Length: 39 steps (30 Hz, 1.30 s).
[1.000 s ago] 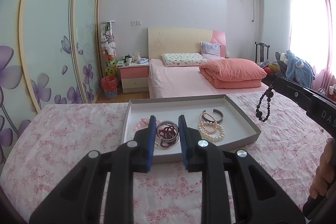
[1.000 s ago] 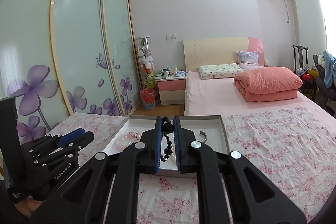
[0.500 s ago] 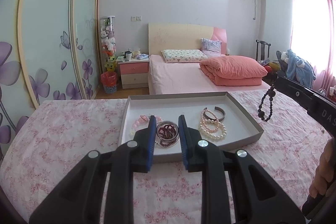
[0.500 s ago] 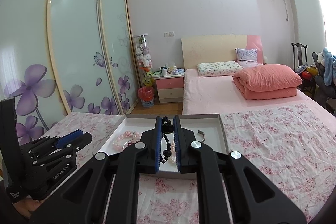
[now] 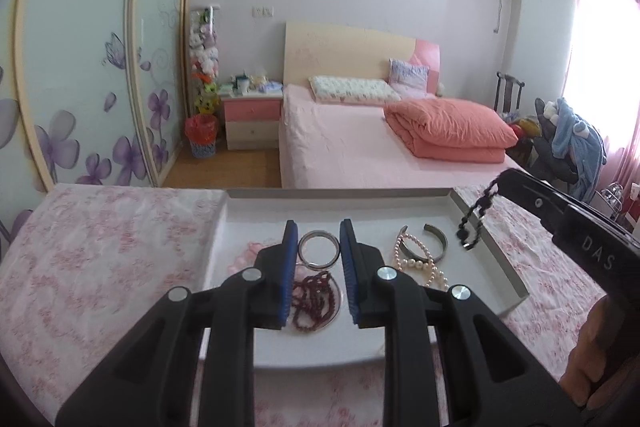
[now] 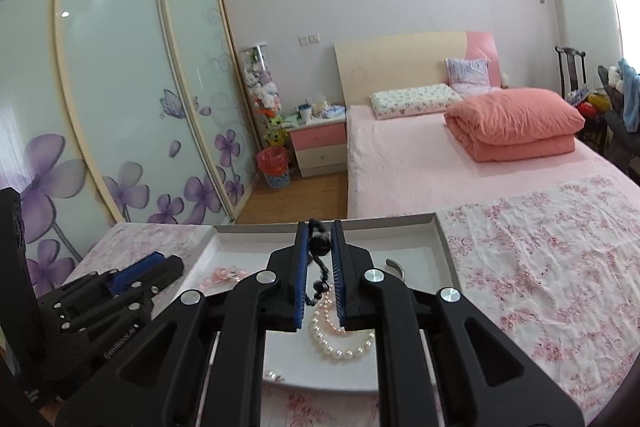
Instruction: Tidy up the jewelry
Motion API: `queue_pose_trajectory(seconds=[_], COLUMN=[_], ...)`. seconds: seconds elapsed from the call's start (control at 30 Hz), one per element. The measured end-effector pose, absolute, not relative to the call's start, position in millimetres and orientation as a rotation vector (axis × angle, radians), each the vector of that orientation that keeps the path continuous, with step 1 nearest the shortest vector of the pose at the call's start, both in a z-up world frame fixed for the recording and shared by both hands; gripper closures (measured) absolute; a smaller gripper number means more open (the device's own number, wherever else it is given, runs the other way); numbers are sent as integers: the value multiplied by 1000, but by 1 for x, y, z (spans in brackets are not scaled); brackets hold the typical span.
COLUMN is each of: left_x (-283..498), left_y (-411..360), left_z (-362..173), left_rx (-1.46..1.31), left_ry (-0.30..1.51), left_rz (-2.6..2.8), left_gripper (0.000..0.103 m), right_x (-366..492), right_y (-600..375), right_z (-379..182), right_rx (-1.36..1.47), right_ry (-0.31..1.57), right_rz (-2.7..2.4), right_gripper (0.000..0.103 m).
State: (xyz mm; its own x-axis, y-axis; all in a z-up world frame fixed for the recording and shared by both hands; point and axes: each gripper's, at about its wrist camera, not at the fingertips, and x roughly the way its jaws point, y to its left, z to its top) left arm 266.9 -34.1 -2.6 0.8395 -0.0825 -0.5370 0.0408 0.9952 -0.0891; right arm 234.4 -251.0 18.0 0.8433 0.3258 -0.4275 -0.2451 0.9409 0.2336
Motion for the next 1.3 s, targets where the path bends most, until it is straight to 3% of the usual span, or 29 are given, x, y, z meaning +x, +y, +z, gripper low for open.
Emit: queue_pose_trajectory(seconds=[0.1, 0.53, 0.73, 0.93, 1.17, 1.3], left_x=[282, 252, 214, 174, 134, 116], left_y=[-34, 11, 26, 39, 37, 28], left_z=[-13, -16, -7, 0, 2, 2], left_rx=[-102, -163, -126, -135, -125, -83], left_ry=[601, 586, 551, 520, 480, 451], left_rz=[-61, 10, 51, 61, 51, 36], left_gripper=[69, 48, 39, 28, 8, 4], right_x=[235, 215, 190, 155, 115, 99], right_y=[-261, -286, -279, -266, -253, -252], right_z=[12, 5, 9, 14, 19, 19], right_rx=[211, 235, 203, 151, 106, 86], right_ry=[483, 498, 505, 490, 444, 427], right_rz=[286, 250, 272, 286, 296, 286], right_gripper=[61, 58, 52, 37, 4, 2])
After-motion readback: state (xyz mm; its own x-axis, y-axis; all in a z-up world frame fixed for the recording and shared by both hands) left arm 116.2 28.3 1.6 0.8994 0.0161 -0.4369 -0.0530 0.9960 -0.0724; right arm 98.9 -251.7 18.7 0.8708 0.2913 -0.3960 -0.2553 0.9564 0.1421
